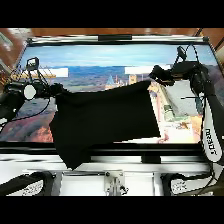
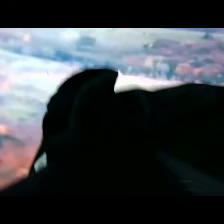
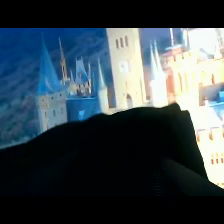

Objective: Fold the shirts.

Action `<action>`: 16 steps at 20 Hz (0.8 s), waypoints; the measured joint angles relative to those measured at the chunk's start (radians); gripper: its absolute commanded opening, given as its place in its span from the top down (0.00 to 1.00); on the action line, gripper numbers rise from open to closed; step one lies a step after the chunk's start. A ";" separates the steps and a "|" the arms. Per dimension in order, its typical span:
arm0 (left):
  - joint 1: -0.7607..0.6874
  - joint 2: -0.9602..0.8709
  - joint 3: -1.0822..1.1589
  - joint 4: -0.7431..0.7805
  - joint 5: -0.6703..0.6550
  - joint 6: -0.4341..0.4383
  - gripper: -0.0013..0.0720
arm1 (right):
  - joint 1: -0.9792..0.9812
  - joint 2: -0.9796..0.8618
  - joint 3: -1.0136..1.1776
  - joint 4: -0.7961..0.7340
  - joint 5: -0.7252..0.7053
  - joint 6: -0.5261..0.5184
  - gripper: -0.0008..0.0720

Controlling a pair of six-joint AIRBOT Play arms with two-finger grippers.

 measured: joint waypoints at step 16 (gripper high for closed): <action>0.413 0.360 -0.470 -0.374 -0.635 0.455 0.19 | -0.126 0.235 -0.092 -0.213 -0.572 -0.221 0.24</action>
